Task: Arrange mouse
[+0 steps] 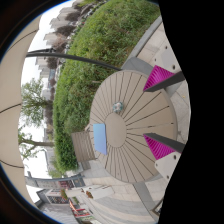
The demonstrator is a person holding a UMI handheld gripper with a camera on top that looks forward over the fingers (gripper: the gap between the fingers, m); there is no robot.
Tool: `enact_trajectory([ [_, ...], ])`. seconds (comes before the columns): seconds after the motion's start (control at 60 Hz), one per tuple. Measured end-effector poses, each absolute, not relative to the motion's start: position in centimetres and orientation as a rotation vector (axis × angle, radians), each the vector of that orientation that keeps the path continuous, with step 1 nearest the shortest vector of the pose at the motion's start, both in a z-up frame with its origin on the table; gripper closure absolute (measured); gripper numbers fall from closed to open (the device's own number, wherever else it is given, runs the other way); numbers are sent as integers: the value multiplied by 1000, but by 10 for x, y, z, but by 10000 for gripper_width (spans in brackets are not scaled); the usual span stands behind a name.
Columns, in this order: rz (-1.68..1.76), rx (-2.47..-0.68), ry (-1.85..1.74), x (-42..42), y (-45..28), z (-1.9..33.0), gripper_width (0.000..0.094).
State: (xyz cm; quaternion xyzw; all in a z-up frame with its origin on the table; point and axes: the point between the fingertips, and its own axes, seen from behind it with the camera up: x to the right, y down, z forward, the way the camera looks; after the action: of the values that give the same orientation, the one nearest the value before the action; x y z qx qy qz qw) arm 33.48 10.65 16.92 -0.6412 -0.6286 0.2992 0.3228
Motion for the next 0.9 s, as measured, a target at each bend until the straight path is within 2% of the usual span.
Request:
enact_trajectory([
  [0.117,811,-1670,-1635,317,103,162,90],
  [0.133,817,-1665,-1631,304,111,146,90],
  [0.167,829,-1657,-1622,294,112,139,89],
  [0.217,850,-1636,-1613,281,112,141,90],
  [0.633,875,-1635,-1575,160,128,57,89],
  [0.9,891,-1661,-1568,79,145,17,87],
])
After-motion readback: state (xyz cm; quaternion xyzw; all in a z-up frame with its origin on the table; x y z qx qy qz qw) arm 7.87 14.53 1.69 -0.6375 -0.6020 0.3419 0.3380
